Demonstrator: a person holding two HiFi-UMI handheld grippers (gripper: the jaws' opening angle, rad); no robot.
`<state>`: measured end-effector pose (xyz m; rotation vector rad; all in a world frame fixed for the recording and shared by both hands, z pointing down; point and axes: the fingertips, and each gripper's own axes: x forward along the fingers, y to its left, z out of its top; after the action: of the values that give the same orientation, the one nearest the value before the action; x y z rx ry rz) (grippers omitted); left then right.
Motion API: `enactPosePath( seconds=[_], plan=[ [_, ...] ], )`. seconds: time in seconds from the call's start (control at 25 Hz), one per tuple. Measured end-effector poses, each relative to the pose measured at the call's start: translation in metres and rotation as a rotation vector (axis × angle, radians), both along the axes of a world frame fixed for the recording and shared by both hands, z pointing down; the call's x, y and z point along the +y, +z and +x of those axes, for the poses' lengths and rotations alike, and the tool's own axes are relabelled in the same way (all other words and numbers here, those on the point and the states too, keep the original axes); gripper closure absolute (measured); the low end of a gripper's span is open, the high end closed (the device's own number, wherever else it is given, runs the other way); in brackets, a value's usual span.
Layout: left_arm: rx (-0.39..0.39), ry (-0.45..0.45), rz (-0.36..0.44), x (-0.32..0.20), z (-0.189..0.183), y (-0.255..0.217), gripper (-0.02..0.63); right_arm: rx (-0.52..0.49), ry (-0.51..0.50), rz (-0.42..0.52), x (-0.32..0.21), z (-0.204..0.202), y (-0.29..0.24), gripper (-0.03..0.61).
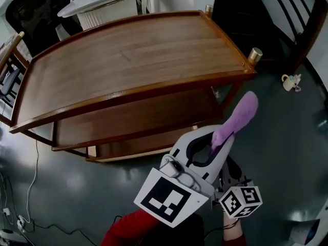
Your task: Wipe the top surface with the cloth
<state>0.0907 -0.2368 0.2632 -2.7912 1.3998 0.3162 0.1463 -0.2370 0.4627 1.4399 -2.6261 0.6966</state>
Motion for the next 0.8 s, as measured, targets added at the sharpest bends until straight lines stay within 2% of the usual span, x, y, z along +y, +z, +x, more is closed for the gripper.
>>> enactPosePath(
  seconds=[0.16,0.32,0.52,0.64,0.8],
  plan=[
    [-0.06,-0.018,0.041,-0.008,-0.003,-0.007,0.566,0.004,0.015,0.043,-0.002,0.003,-0.003,0.575],
    [-0.052,-0.061,0.01,-0.023,-0.005,-0.018,0.566,-0.007,0.025,0.042,0.006,0.009,-0.006,0.575],
    [-0.081,-0.143,-0.003,-0.029,-0.018,-0.025,0.566,-0.026,0.028,0.017,0.01,0.008,-0.003,0.575],
    [-0.073,-0.22,-0.002,-0.018,-0.054,-0.026,0.566,-0.022,-0.001,0.005,0.011,-0.003,-0.005,0.575],
    [-0.039,-0.37,0.0,0.007,-0.135,-0.027,0.566,-0.017,-0.035,-0.001,0.009,-0.013,-0.008,0.575]
  ],
)
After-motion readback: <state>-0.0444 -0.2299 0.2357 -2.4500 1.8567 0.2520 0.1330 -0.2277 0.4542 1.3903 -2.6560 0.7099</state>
